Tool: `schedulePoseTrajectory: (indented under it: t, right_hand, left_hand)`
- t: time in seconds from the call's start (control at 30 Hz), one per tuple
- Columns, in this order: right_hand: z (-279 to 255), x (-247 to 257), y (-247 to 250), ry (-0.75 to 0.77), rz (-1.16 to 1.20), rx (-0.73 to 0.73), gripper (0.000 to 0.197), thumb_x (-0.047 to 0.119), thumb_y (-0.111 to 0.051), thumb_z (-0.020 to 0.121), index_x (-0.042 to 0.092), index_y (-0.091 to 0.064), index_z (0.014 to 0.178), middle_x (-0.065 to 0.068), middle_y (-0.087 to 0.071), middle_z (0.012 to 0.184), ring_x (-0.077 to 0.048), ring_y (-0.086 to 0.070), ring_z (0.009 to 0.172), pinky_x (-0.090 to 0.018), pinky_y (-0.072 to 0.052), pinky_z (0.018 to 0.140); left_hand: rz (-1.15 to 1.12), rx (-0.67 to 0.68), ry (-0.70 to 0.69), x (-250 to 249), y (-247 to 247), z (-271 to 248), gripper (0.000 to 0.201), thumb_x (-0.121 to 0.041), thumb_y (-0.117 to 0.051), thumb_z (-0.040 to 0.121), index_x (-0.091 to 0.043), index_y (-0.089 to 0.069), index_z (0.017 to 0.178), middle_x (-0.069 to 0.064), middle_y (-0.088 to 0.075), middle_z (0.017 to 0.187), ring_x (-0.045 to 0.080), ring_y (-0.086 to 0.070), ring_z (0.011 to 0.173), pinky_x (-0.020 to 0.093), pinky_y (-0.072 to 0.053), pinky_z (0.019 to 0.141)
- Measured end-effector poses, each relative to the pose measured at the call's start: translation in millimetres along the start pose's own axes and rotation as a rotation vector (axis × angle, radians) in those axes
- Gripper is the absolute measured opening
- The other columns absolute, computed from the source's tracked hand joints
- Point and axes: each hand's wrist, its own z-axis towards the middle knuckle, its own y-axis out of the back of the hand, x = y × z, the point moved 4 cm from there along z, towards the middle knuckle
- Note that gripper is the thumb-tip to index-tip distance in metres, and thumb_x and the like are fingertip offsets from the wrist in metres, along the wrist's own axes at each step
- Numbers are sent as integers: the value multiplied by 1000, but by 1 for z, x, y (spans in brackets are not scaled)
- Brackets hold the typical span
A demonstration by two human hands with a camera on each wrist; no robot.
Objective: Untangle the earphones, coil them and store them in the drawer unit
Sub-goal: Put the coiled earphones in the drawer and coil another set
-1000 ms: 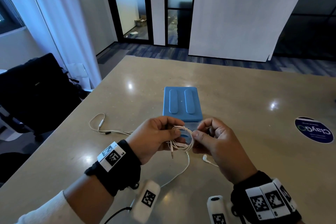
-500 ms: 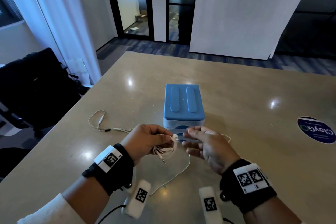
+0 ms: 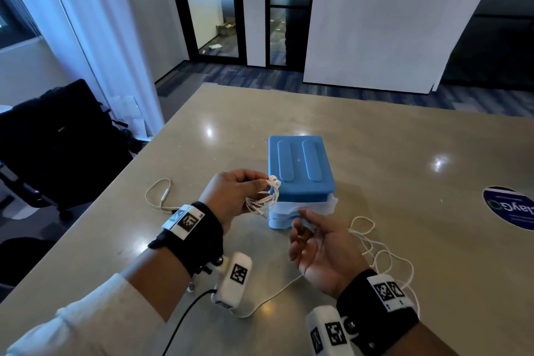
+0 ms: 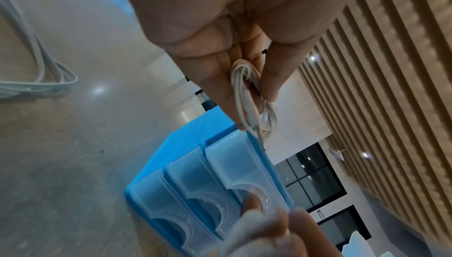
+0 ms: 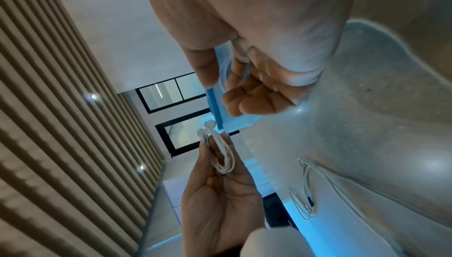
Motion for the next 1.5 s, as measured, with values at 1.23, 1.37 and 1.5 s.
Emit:
schedulePoseTrajectory:
  t: [1.23, 1.37, 1.5]
  right_hand:
    - [-63, 79, 1, 683, -1809, -76, 10, 44, -72, 82, 36, -78, 82, 8, -64, 83, -3, -62, 75, -28, -52, 70]
    - [-53, 89, -5, 847, -1721, -135, 4, 32, -77, 82, 33, -73, 80, 10, -53, 91, -3, -55, 83, -24, -46, 72]
    - [-42, 85, -6, 817, -1847, -113, 12, 31, -78, 82, 37, -75, 92, 14, -47, 105, -6, -44, 107, -24, -42, 88]
  left_hand:
    - [1302, 325, -412, 0, -86, -5, 18, -31, -58, 93, -33, -74, 102, -15, -71, 96, 9, -64, 88, 23, -51, 78]
    - [1644, 345, -603, 1, -94, -12, 26, -30, -48, 98, -32, -67, 116, -7, -71, 106, 21, -67, 94, 31, -54, 78]
    - [1702, 254, -629, 4, -91, -20, 20, -32, -50, 97, -37, -66, 108, -8, -62, 99, 21, -66, 89, 36, -58, 71]
